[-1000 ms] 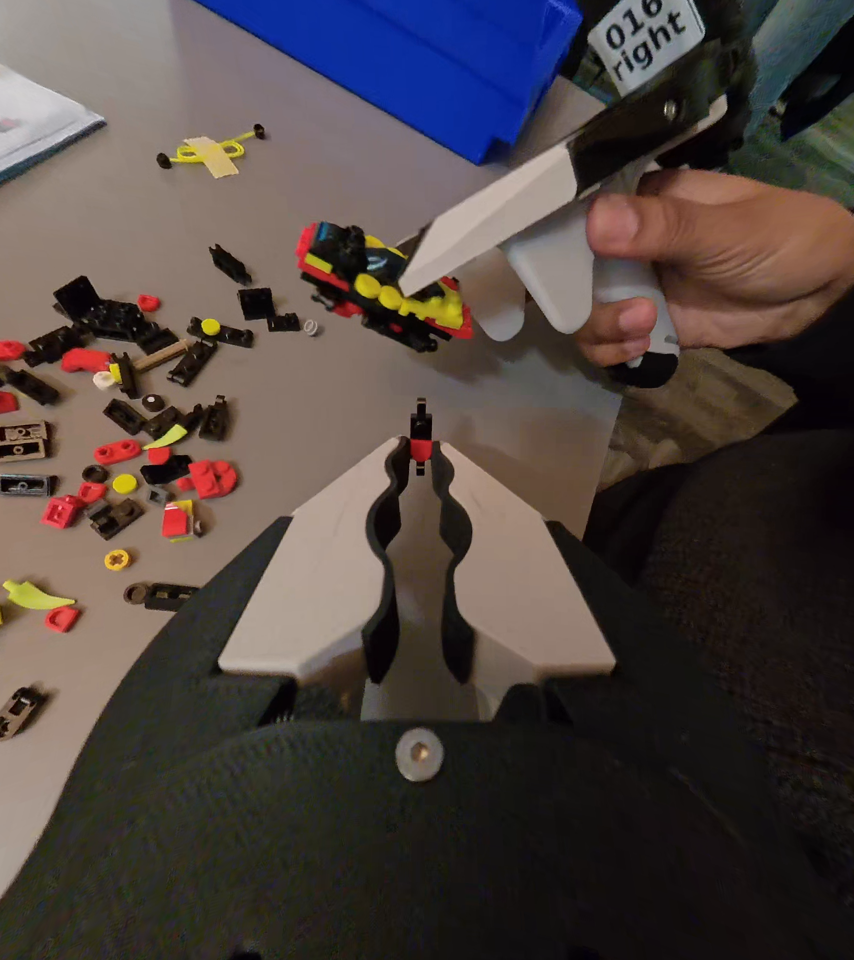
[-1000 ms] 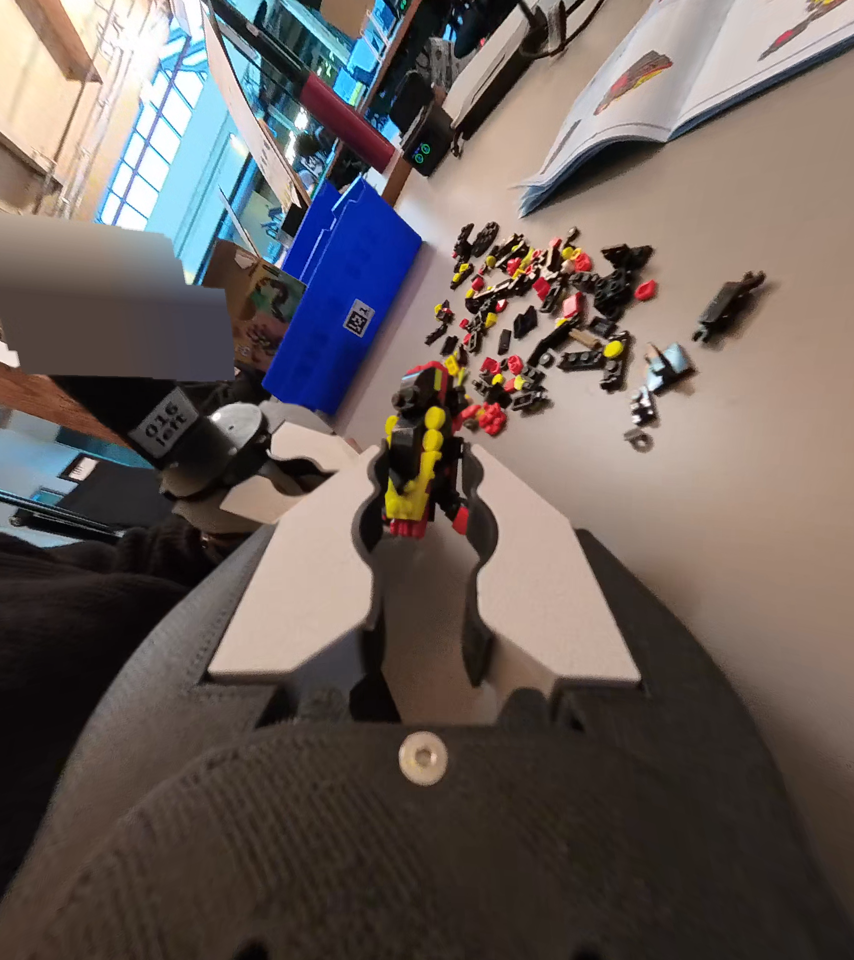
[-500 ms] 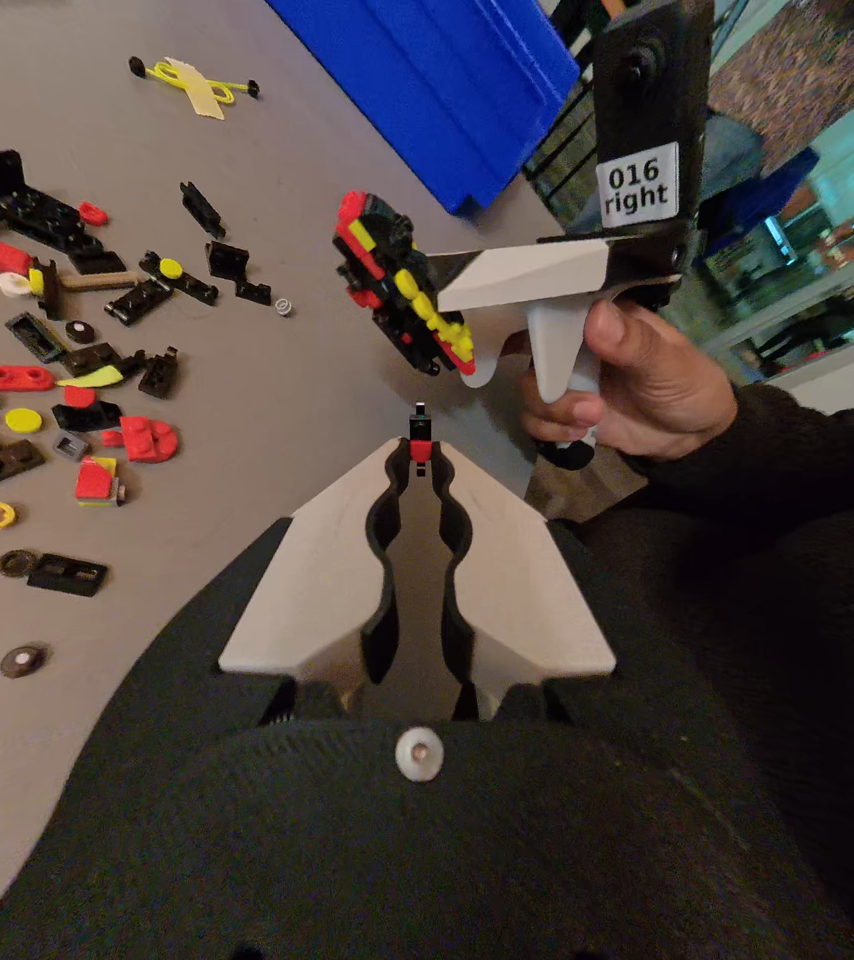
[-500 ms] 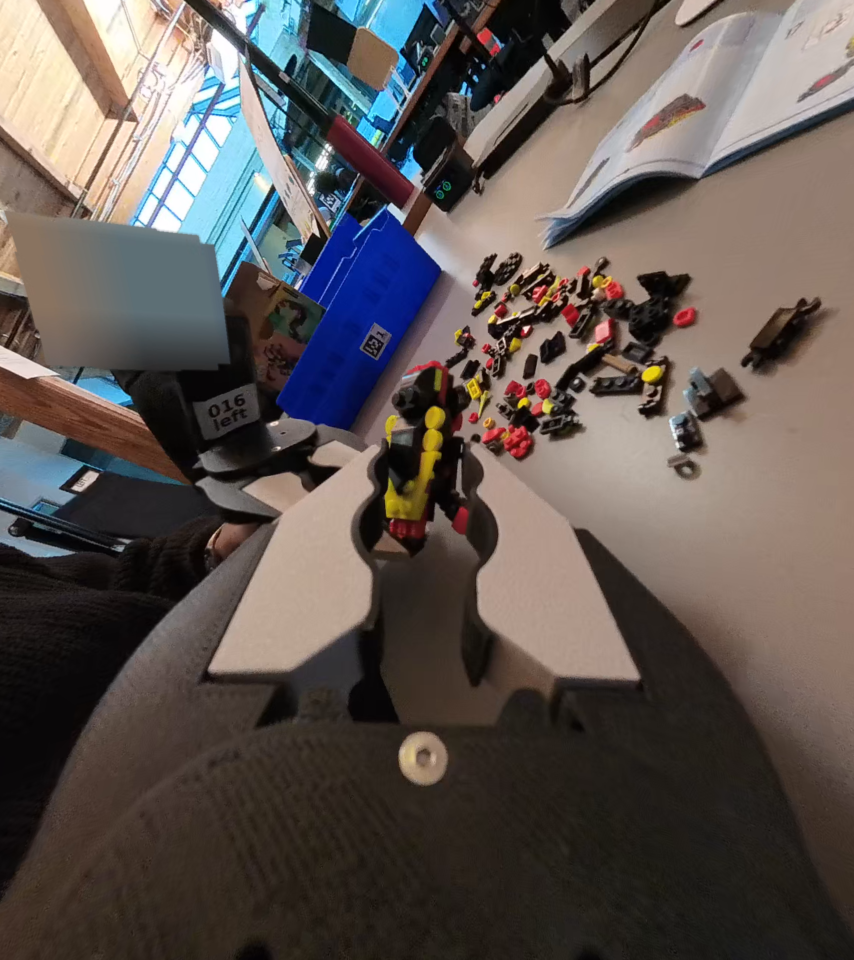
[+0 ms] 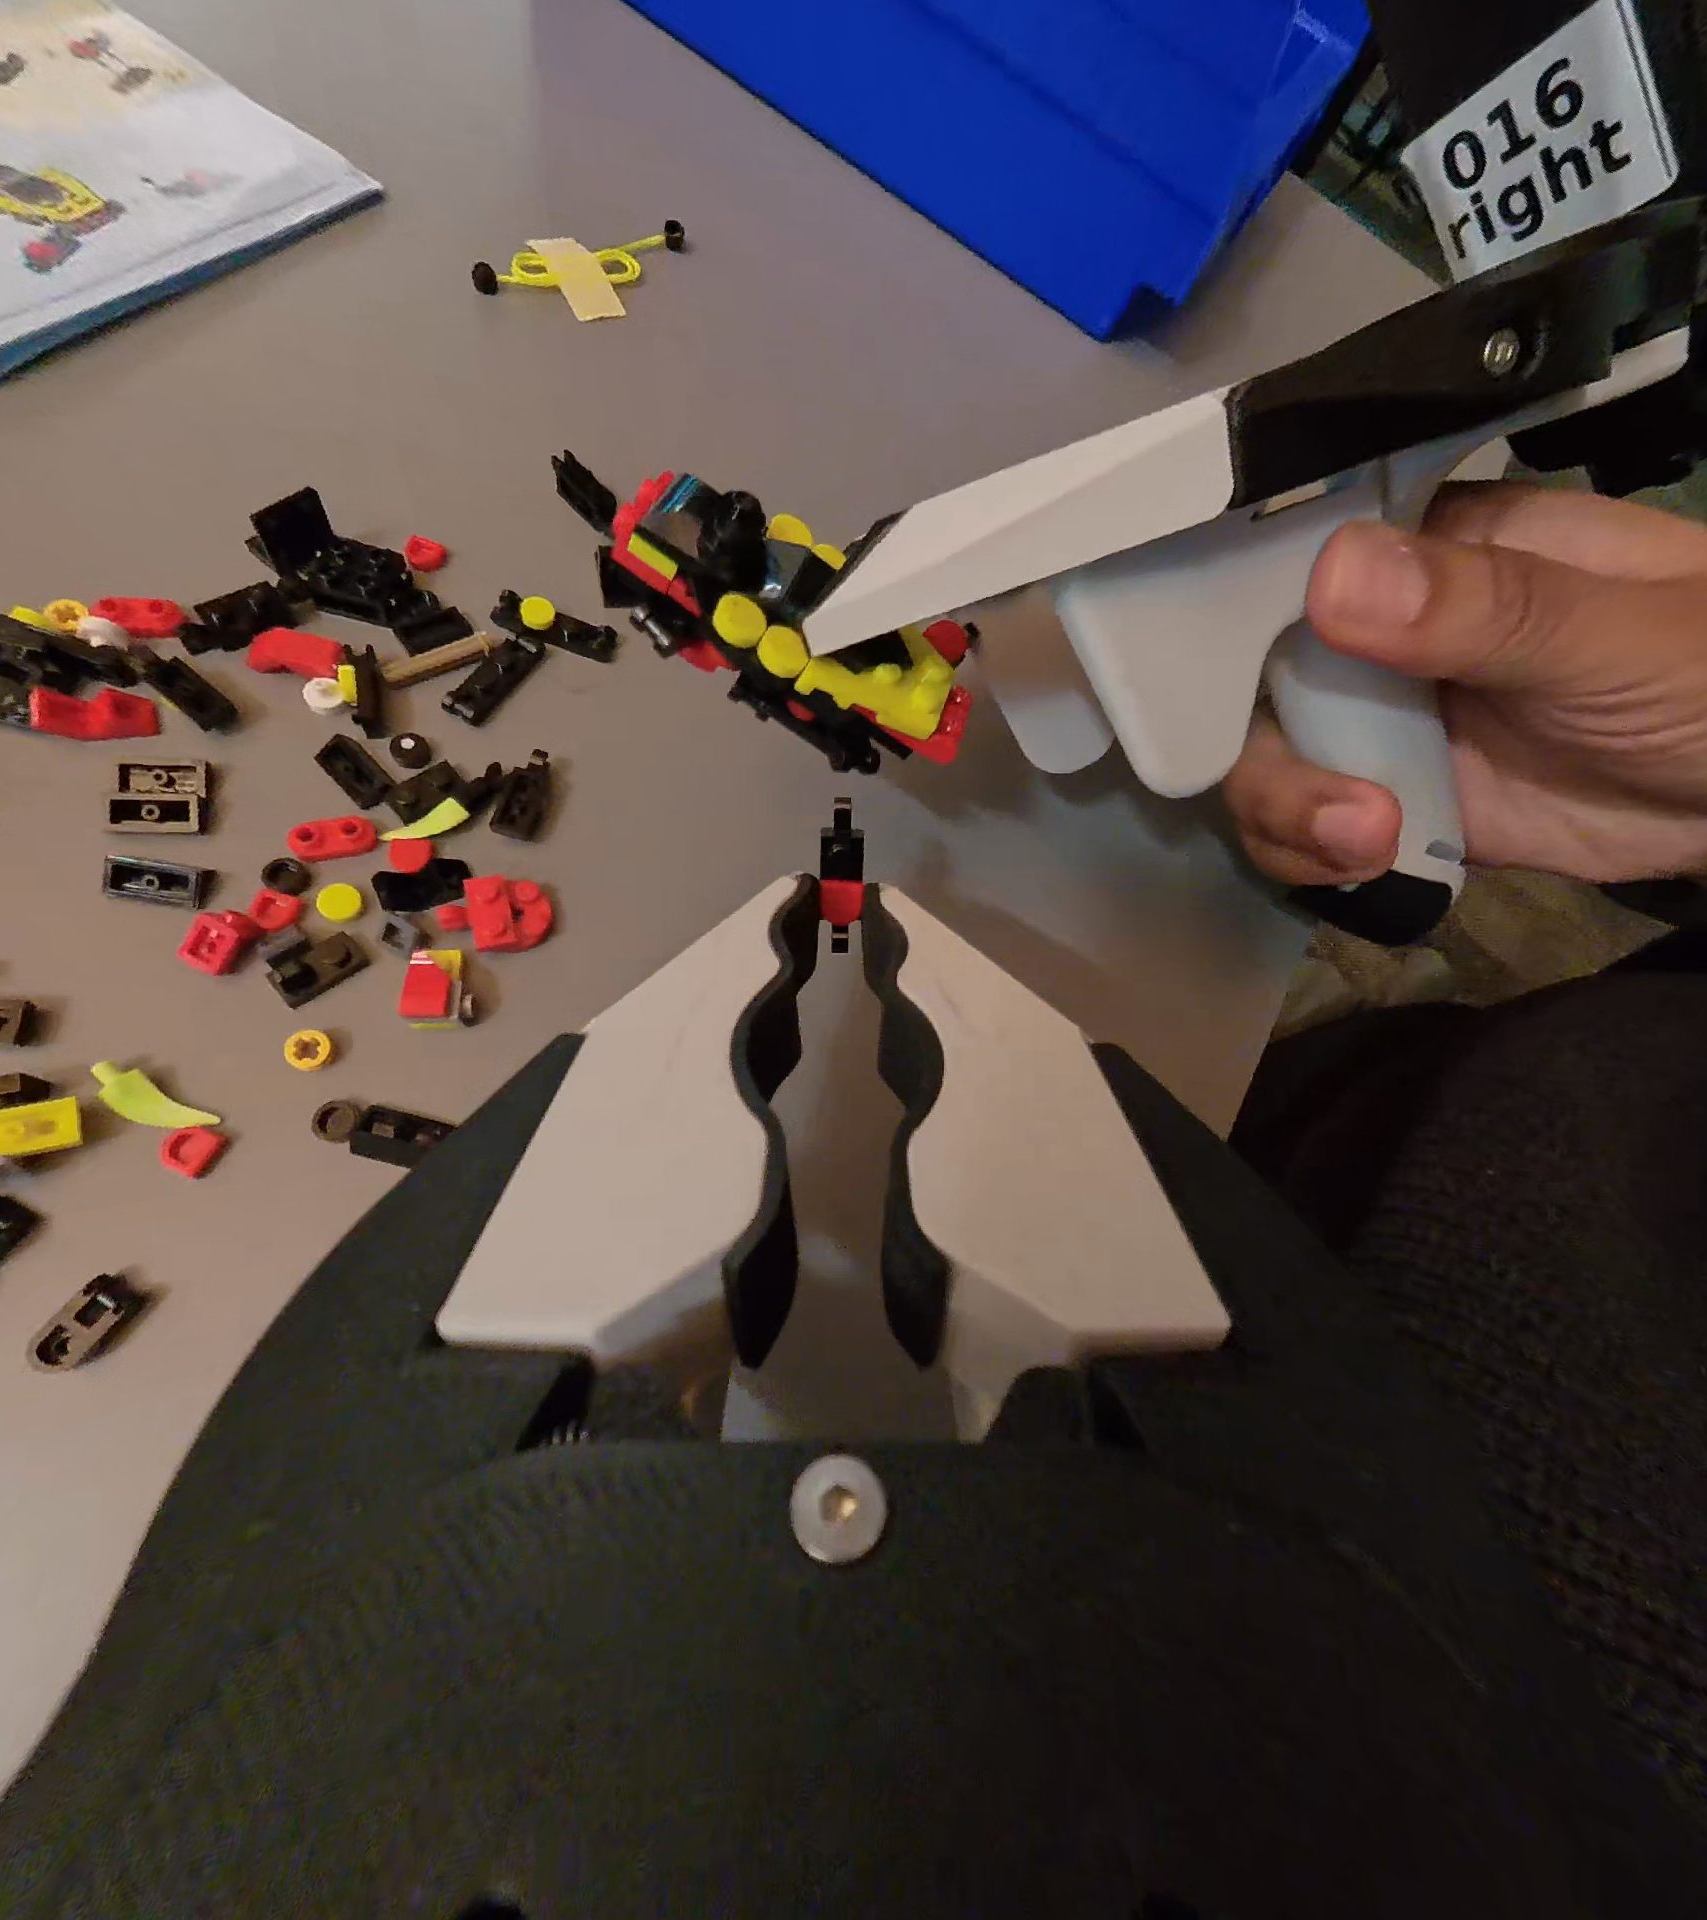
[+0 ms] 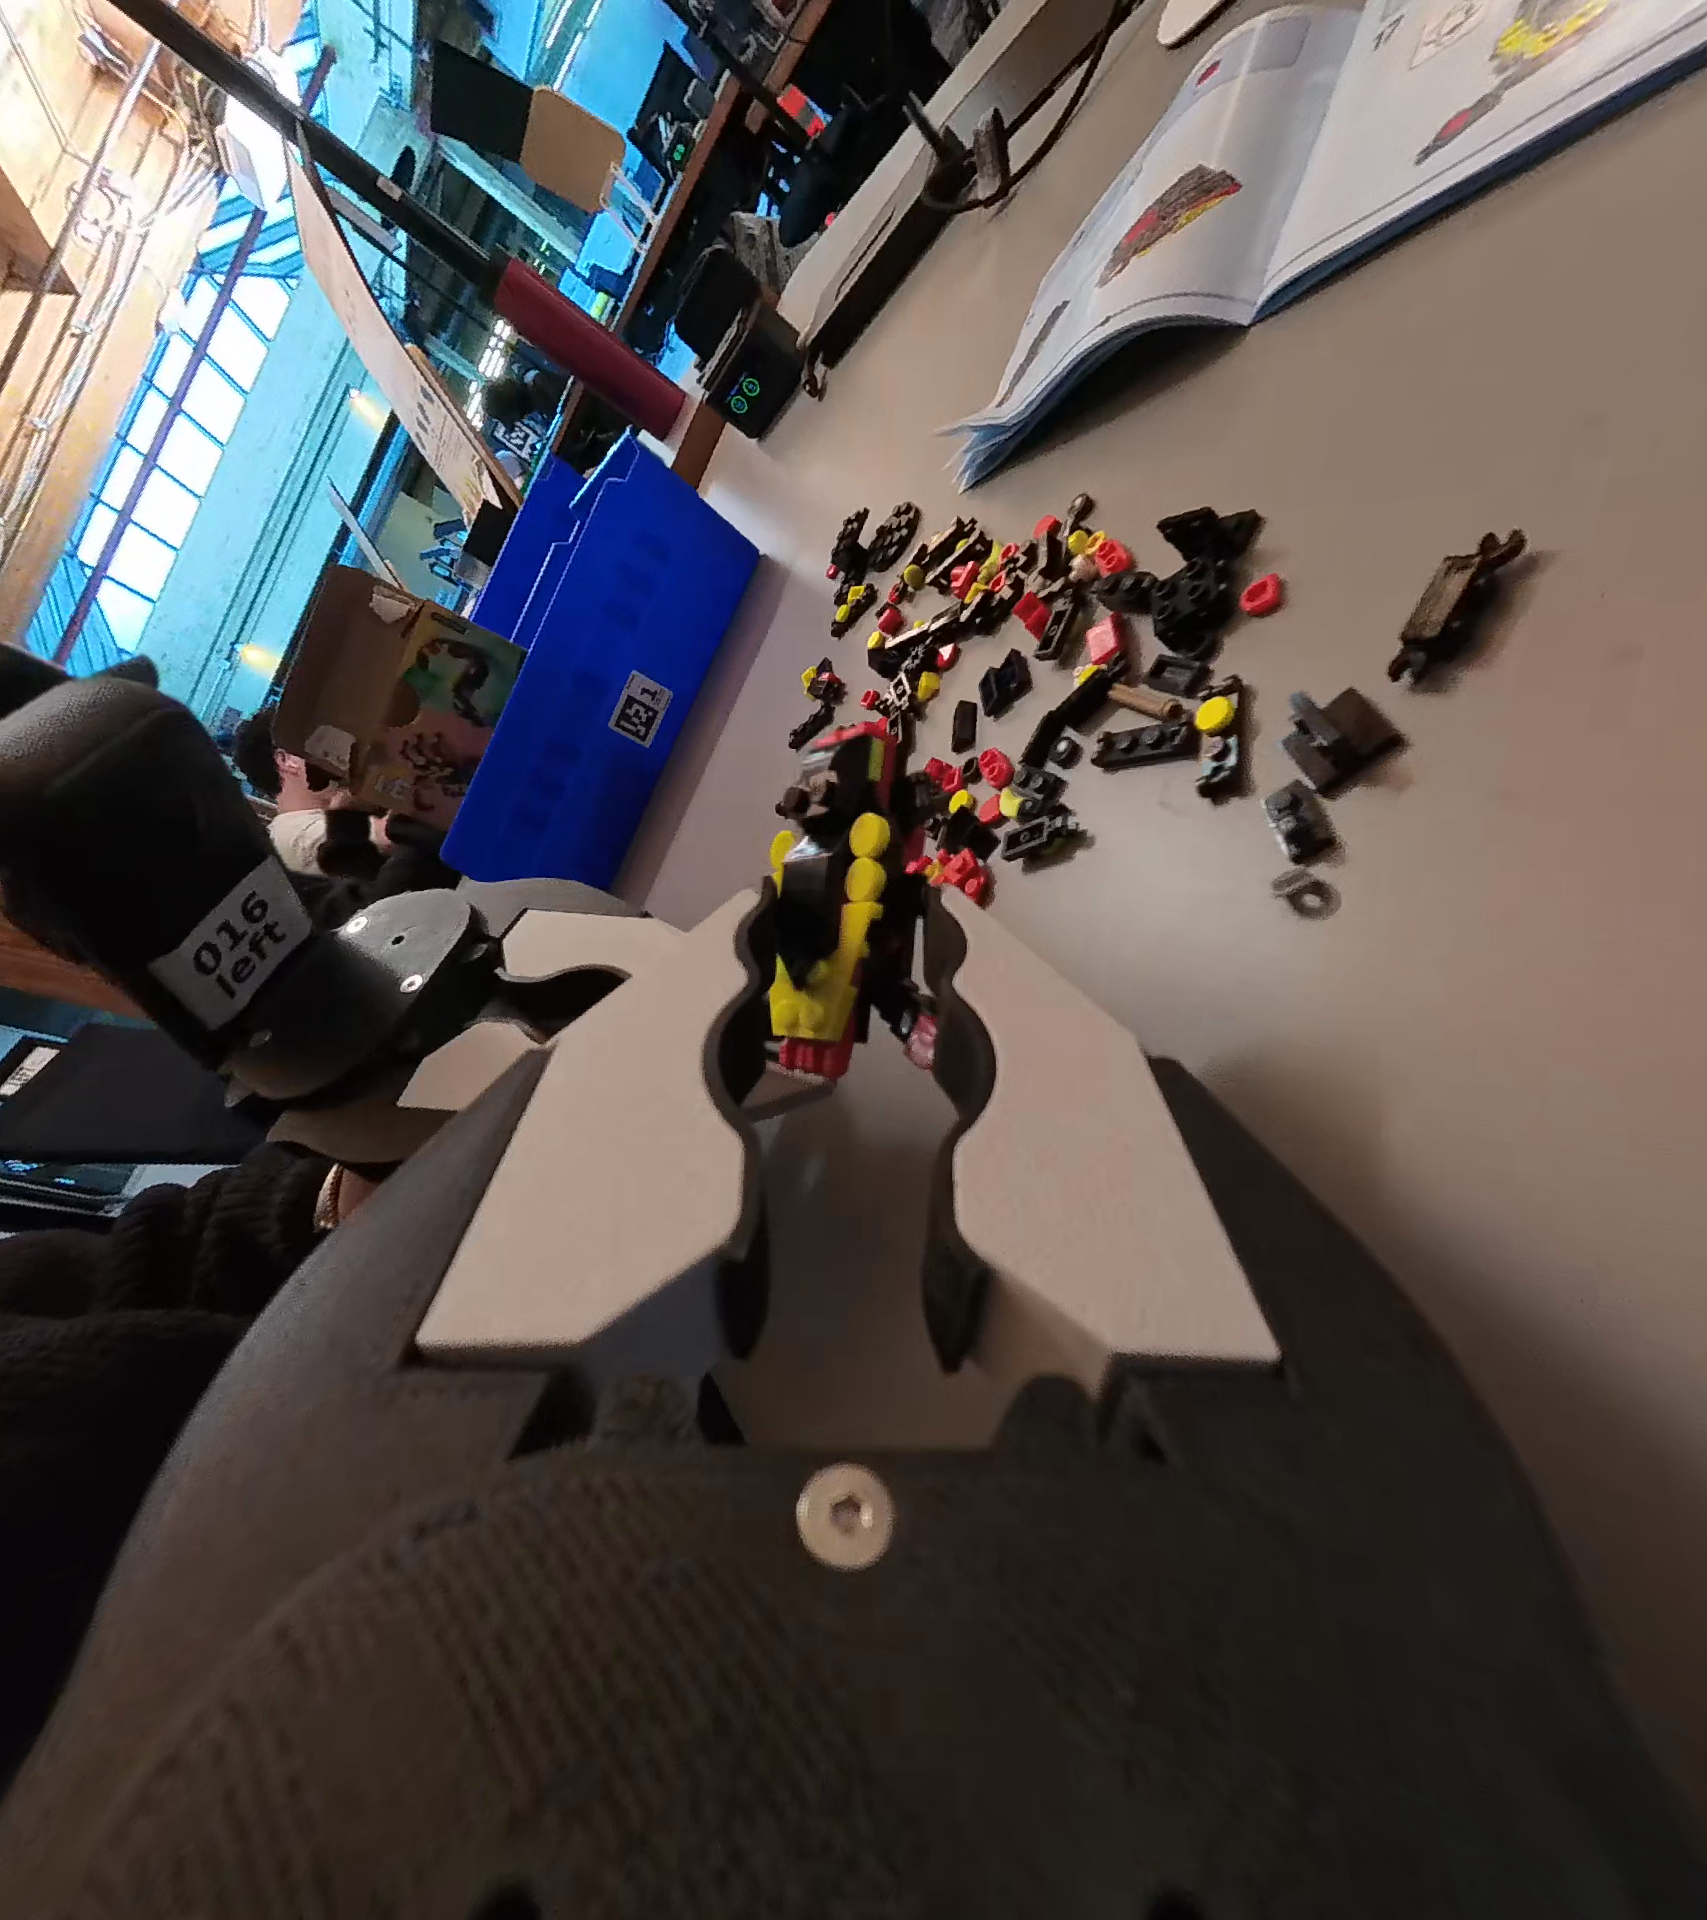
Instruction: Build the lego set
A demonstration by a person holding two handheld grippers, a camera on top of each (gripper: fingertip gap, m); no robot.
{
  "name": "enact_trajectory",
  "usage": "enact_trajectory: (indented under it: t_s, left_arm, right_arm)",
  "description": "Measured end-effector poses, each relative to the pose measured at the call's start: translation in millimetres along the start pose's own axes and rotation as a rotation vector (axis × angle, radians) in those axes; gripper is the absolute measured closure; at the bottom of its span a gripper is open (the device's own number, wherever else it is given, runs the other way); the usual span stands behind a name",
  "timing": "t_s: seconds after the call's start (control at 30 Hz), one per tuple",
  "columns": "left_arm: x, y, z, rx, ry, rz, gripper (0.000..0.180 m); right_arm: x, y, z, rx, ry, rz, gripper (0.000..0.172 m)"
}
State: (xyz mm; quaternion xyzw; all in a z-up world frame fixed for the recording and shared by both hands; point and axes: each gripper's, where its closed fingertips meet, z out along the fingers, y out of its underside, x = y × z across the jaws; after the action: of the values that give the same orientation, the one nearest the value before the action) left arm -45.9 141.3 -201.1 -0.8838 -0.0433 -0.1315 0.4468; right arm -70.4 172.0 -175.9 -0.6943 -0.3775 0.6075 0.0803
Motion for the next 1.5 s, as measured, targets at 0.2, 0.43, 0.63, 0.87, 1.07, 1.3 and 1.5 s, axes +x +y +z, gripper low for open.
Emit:
enact_trajectory:
  t_s: [0.2, 0.43, 0.63, 0.87, 1.07, 1.3, 1.5]
  left_arm:
    - [-2.5, 2.1, 1.5, -0.016, -0.022, 0.001, 0.176]
    - [-4.7, 4.4, 2.7, -0.036, -0.056, 0.023, 0.176]
    - [-6.4, 5.1, 3.2, -0.050, -0.087, 0.037, 0.176]
    - [-9.6, 4.2, 2.6, -0.053, -0.102, 0.016, 0.176]
    - [-8.6, 3.4, 2.5, -0.047, -0.088, 0.001, 0.176]
    - [-8.5, 2.2, 2.4, -0.038, -0.092, 0.007, 0.176]
    - [-9.2, 0.8, 2.1, -0.029, -0.120, 0.035, 0.176]
  right_arm:
    - [1.6, 5.2, 4.4, -0.010, 0.044, -0.008, 0.146]
    - [5.3, 7.3, 6.2, -0.016, 0.103, -0.060, 0.146]
    - [9.9, 8.4, 7.6, -0.018, 0.184, -0.143, 0.146]
    - [11.9, 4.2, 8.3, 0.000, 0.220, -0.168, 0.146]
    - [13.4, 7.4, 9.7, -0.009, 0.201, -0.125, 0.146]
    - [15.1, 7.5, 9.4, -0.006, 0.202, -0.108, 0.146]
    - [17.2, 8.5, 9.9, 0.000, 0.208, -0.075, 0.145]
